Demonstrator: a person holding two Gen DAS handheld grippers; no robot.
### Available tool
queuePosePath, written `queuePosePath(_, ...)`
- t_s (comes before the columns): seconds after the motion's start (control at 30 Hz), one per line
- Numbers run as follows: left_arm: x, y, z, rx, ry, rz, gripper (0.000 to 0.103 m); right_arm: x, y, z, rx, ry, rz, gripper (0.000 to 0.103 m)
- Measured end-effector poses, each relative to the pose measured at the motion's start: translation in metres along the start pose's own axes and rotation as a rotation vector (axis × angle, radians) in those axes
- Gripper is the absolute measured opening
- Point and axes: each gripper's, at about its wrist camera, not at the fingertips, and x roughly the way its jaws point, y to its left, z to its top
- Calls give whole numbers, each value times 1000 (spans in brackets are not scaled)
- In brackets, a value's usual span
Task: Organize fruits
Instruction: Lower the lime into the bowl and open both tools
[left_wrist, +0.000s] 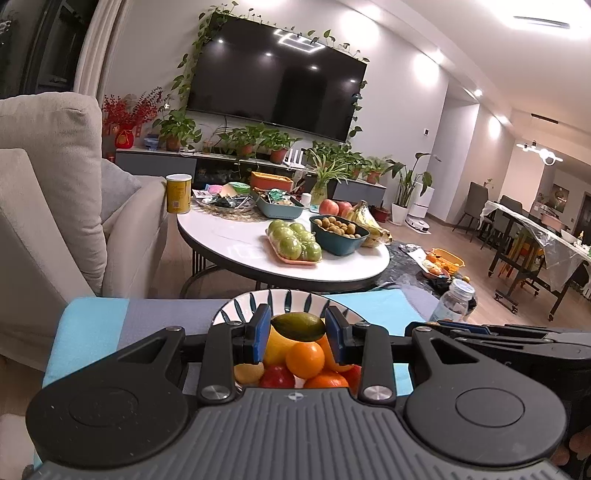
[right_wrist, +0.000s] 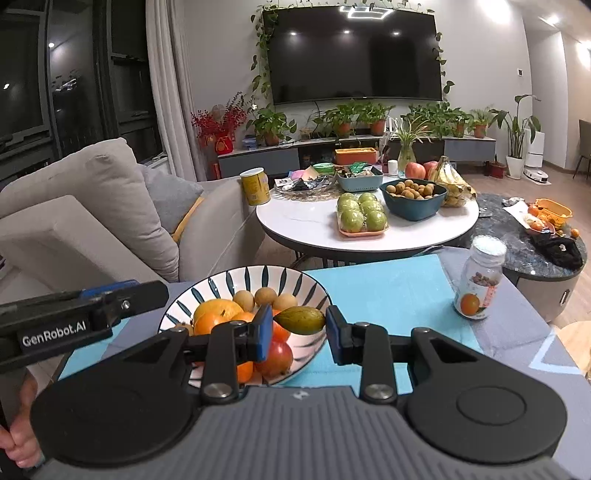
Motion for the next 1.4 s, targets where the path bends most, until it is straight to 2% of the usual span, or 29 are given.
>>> queuePosePath(0.57, 40, 25, 9, -100, 50, -25, 30, 31, -12, 25, 37, 42, 77, 67)
queuePosePath(0.83, 57, 36, 12, -119, 75, -17, 30, 54, -23, 35, 138, 137, 178, 67)
queuePosePath(1.4, 85, 49, 3, -151, 122, -20, 30, 69, -24, 33, 150, 191, 213, 67)
